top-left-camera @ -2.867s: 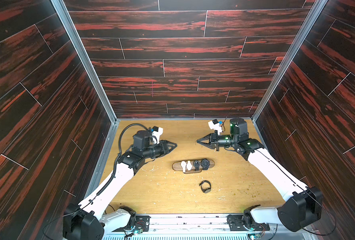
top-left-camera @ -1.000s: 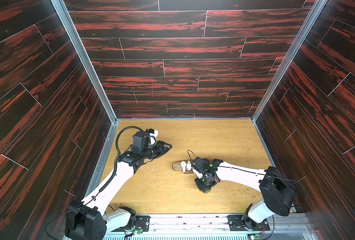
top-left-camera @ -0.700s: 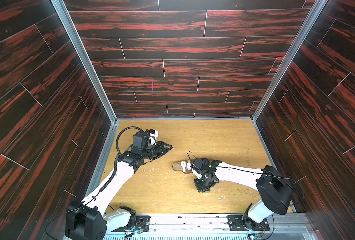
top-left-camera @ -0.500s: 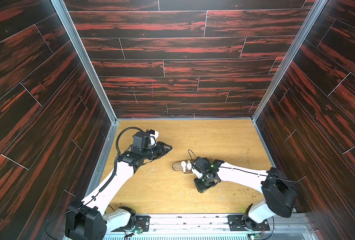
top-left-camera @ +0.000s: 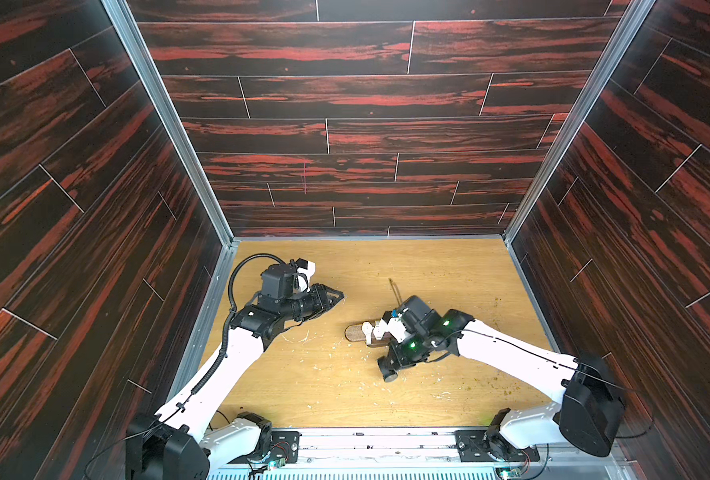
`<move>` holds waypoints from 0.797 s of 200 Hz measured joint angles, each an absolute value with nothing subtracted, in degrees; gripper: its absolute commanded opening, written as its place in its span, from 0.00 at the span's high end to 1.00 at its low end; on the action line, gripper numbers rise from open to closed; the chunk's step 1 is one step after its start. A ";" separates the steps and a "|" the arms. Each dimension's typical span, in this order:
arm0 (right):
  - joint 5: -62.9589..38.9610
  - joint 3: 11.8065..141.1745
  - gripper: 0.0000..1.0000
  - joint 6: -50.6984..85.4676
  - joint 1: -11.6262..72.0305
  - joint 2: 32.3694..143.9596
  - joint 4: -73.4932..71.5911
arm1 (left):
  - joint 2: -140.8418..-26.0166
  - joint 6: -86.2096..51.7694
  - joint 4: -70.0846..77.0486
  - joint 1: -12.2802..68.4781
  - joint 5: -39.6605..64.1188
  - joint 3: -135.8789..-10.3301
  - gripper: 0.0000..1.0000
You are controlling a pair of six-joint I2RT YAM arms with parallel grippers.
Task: Place watch on stand
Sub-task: Pick up the watch at the center of the board.
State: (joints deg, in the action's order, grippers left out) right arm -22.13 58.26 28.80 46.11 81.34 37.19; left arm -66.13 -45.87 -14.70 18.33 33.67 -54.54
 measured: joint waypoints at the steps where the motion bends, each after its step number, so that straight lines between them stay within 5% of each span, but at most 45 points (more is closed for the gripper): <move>1: -22.55 58.30 1.00 28.86 45.84 81.34 37.08 | -66.11 -45.87 -14.68 18.33 33.74 -54.52 0.66; 79: -40.86 69.54 1.00 36.60 35.88 81.32 27.53 | -63.18 -45.93 -10.37 18.72 37.45 -54.22 0.63; 159: -50.94 81.17 1.00 49.52 28.62 84.14 18.17 | -63.92 -43.64 -5.28 27.79 39.35 -58.81 0.61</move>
State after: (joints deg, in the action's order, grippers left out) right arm -50.94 81.17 49.52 28.62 84.14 18.17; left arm -63.92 -43.64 -5.28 27.79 39.35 -58.81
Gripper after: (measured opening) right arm 0.047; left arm 0.382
